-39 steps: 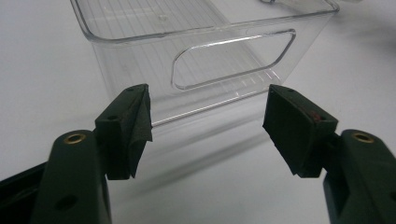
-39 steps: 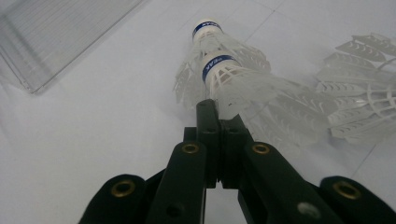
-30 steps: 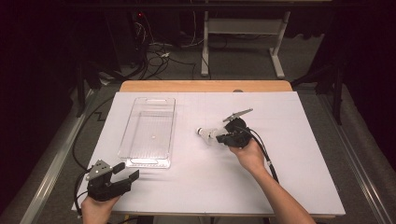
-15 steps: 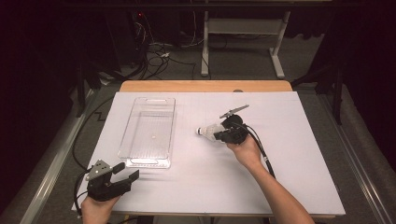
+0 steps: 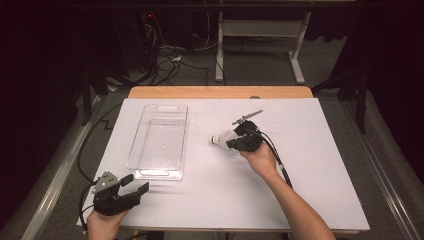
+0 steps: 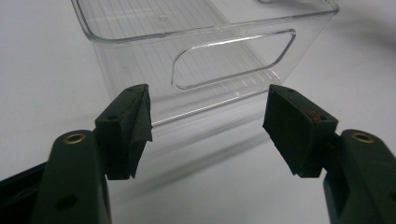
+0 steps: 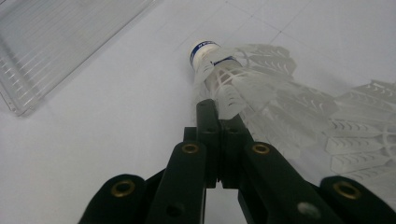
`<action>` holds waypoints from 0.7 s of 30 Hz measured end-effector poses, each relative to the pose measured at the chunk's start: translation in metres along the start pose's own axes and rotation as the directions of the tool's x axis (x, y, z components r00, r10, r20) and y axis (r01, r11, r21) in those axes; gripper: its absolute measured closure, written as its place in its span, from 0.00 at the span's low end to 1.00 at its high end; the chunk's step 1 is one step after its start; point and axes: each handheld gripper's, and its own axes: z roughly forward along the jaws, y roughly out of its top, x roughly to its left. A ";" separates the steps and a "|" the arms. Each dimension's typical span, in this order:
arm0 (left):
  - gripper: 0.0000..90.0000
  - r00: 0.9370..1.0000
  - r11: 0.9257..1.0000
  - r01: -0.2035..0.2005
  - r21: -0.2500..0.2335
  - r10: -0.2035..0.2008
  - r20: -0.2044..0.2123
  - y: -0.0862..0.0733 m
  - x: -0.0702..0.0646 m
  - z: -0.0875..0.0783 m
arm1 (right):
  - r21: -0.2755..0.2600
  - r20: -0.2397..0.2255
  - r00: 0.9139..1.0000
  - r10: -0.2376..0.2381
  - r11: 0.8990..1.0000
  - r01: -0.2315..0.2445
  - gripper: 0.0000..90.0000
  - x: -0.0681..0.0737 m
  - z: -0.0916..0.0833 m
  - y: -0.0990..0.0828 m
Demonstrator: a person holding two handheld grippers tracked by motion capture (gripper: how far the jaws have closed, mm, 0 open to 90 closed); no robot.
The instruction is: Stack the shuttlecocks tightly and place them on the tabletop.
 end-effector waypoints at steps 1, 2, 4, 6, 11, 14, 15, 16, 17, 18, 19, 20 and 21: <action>0.37 1.000 1.000 0.000 0.000 0.000 0.000 0.000 0.000 0.000 | -0.001 0.000 1.000 -0.002 1.000 0.002 1.00 0.000 0.000 0.001; 0.37 1.000 1.000 0.000 0.001 0.000 0.000 0.000 0.000 0.000 | -0.001 -0.003 1.000 -0.005 1.000 0.005 1.00 0.000 0.001 0.002; 0.37 1.000 1.000 0.000 0.001 0.000 0.000 0.000 0.000 0.000 | 0.000 -0.003 1.000 -0.006 1.000 0.006 1.00 0.000 0.001 0.003; 0.37 1.000 1.000 0.000 0.001 0.000 0.000 0.000 0.000 0.000 | -0.003 -0.006 1.000 -0.006 1.000 0.006 1.00 0.000 0.002 0.003; 0.37 1.000 1.000 0.000 0.001 0.000 0.000 0.000 0.000 0.000 | -0.002 -0.012 1.000 0.002 1.000 -0.002 1.00 -0.001 0.005 0.002; 0.37 1.000 1.000 0.000 0.001 0.000 0.000 0.000 0.000 0.000 | -0.001 -0.015 1.000 0.001 1.000 -0.001 1.00 -0.002 0.005 0.002; 0.37 1.000 1.000 0.001 0.003 -0.001 0.001 0.000 0.000 0.000 | -0.001 -0.015 1.000 -0.002 1.000 0.002 1.00 -0.002 0.005 0.002; 0.37 1.000 1.000 0.001 0.003 -0.001 0.001 0.000 0.000 0.000 | 0.001 -0.014 1.000 -0.001 1.000 0.001 1.00 -0.002 0.006 0.002; 0.37 1.000 1.000 0.000 0.003 0.000 0.001 0.000 0.000 0.000 | 0.003 -0.016 1.000 0.000 1.000 0.000 1.00 -0.003 0.006 0.002; 0.37 1.000 1.000 0.000 0.001 0.000 0.000 0.000 0.000 0.000 | 0.004 -0.017 1.000 -0.001 1.000 0.001 1.00 -0.003 0.006 0.001; 0.37 1.000 1.000 0.000 0.002 0.000 0.000 0.000 0.000 0.000 | 0.006 -0.018 1.000 0.002 1.000 -0.002 1.00 -0.004 0.006 0.001; 0.37 1.000 1.000 0.000 0.002 0.000 0.000 0.000 0.000 0.000 | 0.009 -0.016 1.000 0.001 1.000 -0.001 1.00 -0.004 0.007 0.000; 0.37 1.000 1.000 0.001 0.002 -0.001 0.000 0.000 0.000 0.000 | 0.009 -0.018 1.000 0.001 1.000 0.000 1.00 -0.005 0.008 0.000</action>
